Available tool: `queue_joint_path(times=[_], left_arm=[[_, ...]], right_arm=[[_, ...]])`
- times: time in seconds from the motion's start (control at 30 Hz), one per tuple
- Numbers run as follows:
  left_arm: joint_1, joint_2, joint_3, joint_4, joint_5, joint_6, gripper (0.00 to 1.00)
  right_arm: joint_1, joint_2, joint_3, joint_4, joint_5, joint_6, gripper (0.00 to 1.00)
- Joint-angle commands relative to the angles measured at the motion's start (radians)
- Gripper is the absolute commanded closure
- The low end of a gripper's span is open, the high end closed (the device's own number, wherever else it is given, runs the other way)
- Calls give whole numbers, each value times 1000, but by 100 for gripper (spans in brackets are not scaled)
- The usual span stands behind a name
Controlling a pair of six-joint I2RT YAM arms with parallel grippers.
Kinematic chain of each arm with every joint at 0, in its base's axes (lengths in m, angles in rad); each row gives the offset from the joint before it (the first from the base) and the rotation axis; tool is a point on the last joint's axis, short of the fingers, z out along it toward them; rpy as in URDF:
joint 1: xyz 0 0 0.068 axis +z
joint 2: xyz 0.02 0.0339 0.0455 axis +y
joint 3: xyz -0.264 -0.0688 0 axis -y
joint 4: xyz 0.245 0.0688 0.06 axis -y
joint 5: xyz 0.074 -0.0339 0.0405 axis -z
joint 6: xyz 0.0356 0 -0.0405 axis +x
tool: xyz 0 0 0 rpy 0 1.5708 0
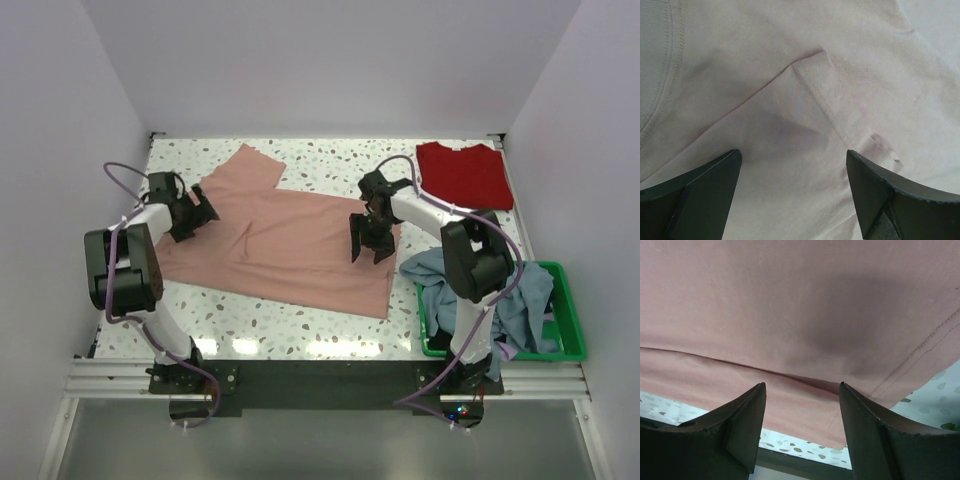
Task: Fold and stack the t-shirts
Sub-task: Fold the tshirt
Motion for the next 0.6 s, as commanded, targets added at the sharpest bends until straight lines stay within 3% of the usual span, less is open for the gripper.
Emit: queue_joint_path(times=[0.0,0.57], left_arm=[[38,-22,-68,2,-15,35,8],[71,-215,-332,-46,-52,-16,6]], right_arm=[[0,4,-35,35,-15,-3,37],[9,-37,-213,69,31,20,38]])
